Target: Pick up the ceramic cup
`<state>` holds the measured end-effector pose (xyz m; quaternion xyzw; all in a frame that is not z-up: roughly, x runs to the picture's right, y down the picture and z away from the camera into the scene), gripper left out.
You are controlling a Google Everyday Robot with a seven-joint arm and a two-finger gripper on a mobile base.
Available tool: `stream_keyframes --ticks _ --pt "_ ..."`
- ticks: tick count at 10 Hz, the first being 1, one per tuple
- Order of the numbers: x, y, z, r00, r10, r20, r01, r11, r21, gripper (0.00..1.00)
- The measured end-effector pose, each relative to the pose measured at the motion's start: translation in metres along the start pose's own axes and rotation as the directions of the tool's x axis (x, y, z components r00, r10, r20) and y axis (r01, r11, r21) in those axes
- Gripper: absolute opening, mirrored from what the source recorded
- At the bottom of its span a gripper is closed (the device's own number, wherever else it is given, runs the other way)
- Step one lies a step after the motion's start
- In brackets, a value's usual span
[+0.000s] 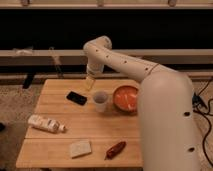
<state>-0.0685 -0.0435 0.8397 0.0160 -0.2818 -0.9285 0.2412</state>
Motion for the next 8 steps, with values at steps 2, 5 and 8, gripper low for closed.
stream_keyframes --ticks 2,5,8 --pt "0.0000 0.0000 0.0000 1.000 0.000 0.000 0.000 1.000 0.000 0.80" --pt "0.0000 0.0000 0.0000 1.000 0.000 0.000 0.000 1.000 0.000 0.80" --pt "0.0002 -0.0002 0.0002 1.000 -0.001 0.000 0.001 1.000 0.000 0.80"
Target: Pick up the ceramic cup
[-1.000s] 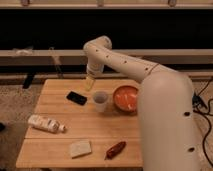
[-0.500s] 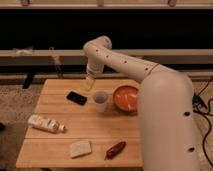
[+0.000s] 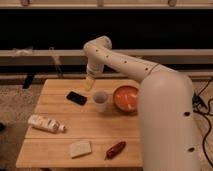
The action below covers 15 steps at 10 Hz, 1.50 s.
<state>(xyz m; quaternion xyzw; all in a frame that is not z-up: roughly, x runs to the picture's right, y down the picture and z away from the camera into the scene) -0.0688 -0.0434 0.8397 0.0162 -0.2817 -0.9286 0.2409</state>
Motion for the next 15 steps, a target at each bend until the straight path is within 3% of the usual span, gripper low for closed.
stream_keyframes --ticks 3,5,8,10,15 --pt "-0.006 0.013 0.003 1.000 0.009 -0.008 -0.009 1.000 -0.009 0.80" --pt "-0.031 0.028 0.003 0.999 0.034 0.005 -0.034 0.999 -0.006 0.80" --pt "-0.062 0.025 -0.002 0.997 0.077 0.015 -0.077 0.997 0.007 0.80" --pt "-0.070 0.018 0.000 0.996 0.090 0.016 -0.090 0.996 0.019 0.80" --pt "-0.079 0.009 0.029 0.993 0.113 0.024 -0.115 0.992 0.046 0.80"
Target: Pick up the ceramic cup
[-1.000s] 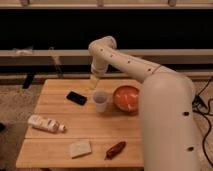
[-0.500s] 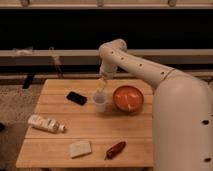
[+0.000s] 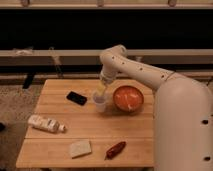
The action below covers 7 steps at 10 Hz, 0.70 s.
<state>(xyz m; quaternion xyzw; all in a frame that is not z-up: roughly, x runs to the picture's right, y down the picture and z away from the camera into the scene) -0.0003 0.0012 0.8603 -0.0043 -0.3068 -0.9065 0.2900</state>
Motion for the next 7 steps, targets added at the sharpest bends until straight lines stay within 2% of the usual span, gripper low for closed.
stream_keyframes --ticks 5,6,7 --pt "-0.011 -0.004 0.023 0.999 0.022 0.027 -0.022 0.999 0.030 0.80" --pt "-0.014 -0.007 0.027 0.999 0.027 0.032 -0.028 0.999 0.041 0.76" --pt "-0.015 -0.009 0.030 0.999 0.030 0.033 -0.031 0.998 0.052 0.66"
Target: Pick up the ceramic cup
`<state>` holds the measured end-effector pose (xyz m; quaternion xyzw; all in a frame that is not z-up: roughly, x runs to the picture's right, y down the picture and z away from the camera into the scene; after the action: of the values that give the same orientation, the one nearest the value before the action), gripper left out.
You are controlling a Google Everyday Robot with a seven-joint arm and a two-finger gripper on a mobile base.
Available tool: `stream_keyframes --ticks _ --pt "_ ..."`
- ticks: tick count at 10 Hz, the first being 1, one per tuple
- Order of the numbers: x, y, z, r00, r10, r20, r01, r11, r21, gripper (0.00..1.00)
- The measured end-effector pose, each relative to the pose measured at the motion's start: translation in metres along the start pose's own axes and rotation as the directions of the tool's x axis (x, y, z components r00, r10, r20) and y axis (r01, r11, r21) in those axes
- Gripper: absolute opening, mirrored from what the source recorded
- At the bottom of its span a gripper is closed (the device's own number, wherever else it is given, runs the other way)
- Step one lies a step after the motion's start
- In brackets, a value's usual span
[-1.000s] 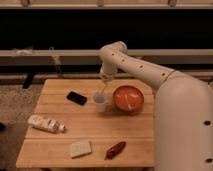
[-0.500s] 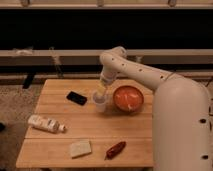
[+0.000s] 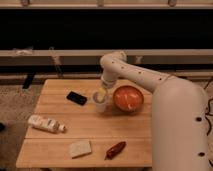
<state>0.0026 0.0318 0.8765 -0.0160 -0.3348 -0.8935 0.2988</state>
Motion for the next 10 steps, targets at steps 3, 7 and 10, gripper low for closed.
stream_keyframes --ticks 3,7,10 --pt "0.001 -0.009 0.005 1.000 0.004 -0.010 -0.003 0.999 0.042 0.37" --pt "0.008 -0.017 0.004 1.000 0.004 -0.029 -0.001 0.996 0.088 0.02" --pt "0.021 -0.015 -0.020 0.998 -0.013 -0.056 0.018 0.996 0.089 0.00"
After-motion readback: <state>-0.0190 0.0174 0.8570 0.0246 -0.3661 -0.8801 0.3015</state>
